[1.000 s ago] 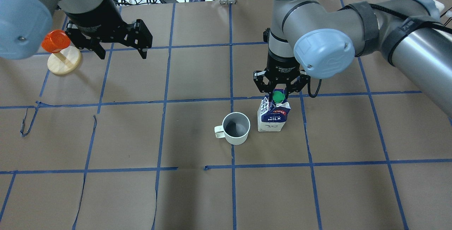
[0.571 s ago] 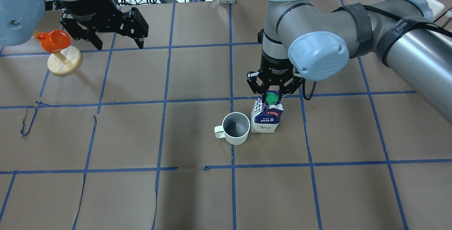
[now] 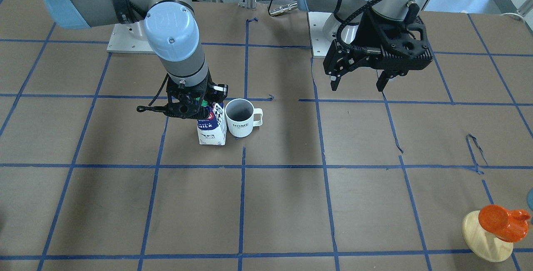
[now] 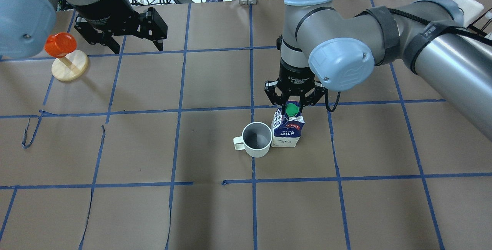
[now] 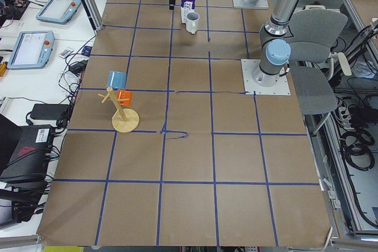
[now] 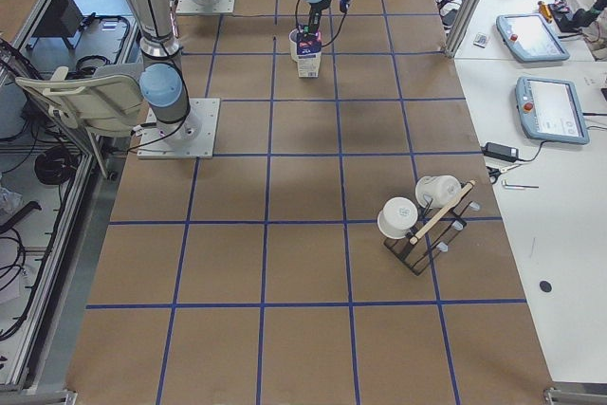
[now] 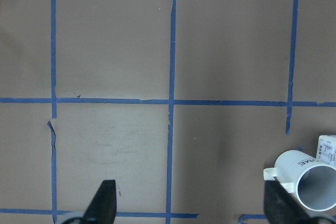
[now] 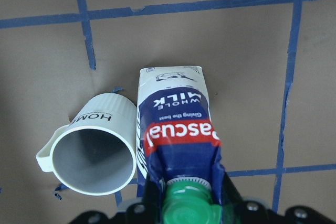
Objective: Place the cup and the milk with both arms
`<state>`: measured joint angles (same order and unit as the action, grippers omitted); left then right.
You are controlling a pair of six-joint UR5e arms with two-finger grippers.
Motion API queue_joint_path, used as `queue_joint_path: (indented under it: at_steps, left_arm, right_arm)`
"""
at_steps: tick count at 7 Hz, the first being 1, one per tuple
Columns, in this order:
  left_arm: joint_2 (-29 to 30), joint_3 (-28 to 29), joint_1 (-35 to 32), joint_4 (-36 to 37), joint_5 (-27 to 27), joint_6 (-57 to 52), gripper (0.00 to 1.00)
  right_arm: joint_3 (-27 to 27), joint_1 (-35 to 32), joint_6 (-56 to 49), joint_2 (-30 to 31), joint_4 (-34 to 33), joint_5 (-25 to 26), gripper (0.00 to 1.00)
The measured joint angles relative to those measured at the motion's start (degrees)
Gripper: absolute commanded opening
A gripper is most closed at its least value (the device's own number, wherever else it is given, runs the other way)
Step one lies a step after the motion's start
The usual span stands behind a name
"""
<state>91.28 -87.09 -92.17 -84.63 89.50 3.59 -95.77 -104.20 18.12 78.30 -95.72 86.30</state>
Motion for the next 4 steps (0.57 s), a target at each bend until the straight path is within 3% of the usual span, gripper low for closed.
queue_joint_path:
  at_steps: [1, 2, 4]
  left_arm:
    - [0.0, -0.1, 0.0, 0.2, -0.1, -0.2, 1.00]
    - [0.0, -0.1, 0.0, 0.2, 0.0, -0.4, 1.00]
    - [-0.1, -0.1, -0.1, 0.2, 0.0, -0.4, 1.00]
  right_arm:
    - [0.0, 0.0, 0.1, 0.0, 0.2, 0.0, 0.95]
    - [0.0, 0.0, 0.1, 0.0, 0.2, 0.2, 1.00]
    - [0.4, 0.0, -0.1, 0.2, 0.2, 0.8, 1.00]
